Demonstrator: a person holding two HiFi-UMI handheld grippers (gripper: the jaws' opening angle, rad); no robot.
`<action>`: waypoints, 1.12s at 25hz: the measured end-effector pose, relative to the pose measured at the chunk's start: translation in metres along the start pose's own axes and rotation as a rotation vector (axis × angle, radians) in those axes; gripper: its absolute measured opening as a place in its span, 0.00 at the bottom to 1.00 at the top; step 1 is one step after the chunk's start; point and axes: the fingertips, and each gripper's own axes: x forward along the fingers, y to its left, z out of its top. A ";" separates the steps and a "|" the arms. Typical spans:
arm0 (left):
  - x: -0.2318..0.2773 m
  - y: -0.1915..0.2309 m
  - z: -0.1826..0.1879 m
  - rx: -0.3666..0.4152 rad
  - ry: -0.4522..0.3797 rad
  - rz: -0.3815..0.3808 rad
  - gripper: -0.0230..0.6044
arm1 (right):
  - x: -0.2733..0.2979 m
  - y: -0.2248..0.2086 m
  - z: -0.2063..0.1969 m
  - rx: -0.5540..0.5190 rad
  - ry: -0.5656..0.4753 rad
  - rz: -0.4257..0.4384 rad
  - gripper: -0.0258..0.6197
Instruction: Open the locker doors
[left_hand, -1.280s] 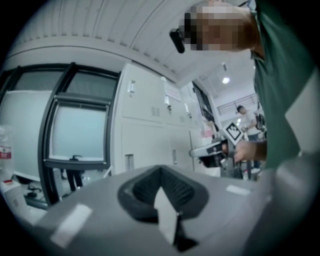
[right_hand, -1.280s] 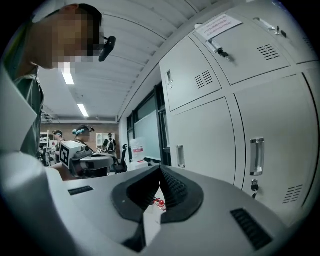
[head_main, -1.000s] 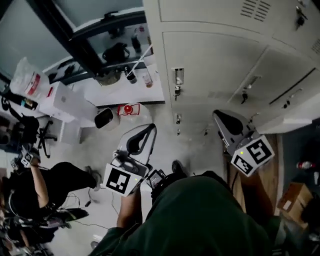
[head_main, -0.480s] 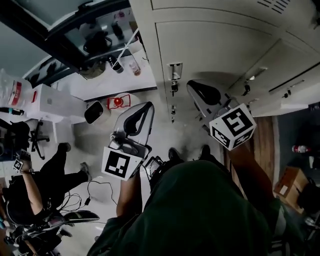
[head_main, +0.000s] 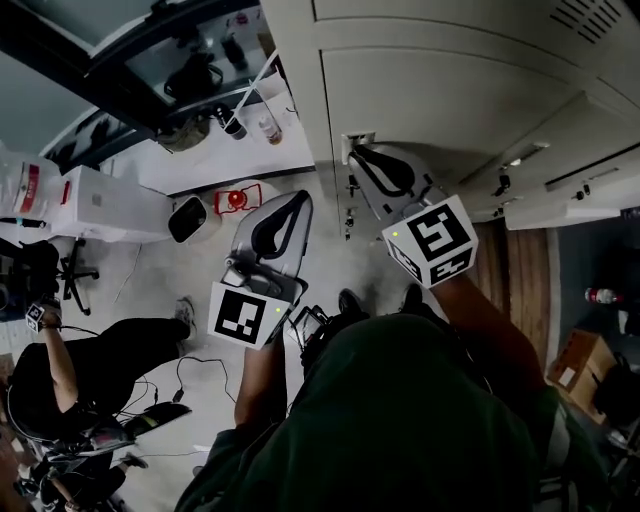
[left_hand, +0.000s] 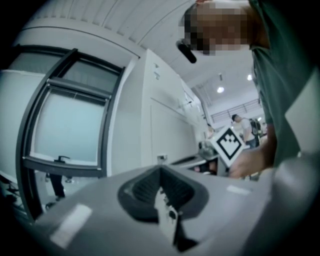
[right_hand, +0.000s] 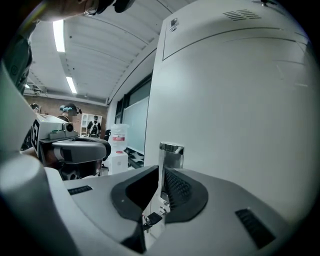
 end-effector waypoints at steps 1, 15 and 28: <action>0.000 0.001 -0.001 -0.002 0.001 -0.001 0.02 | 0.003 0.001 0.001 -0.001 -0.001 -0.004 0.05; 0.016 -0.005 -0.013 -0.014 0.006 -0.037 0.02 | -0.012 0.016 -0.001 0.012 0.003 0.039 0.05; 0.023 -0.050 -0.018 -0.016 -0.008 -0.115 0.02 | -0.080 0.051 -0.010 0.054 0.031 0.096 0.05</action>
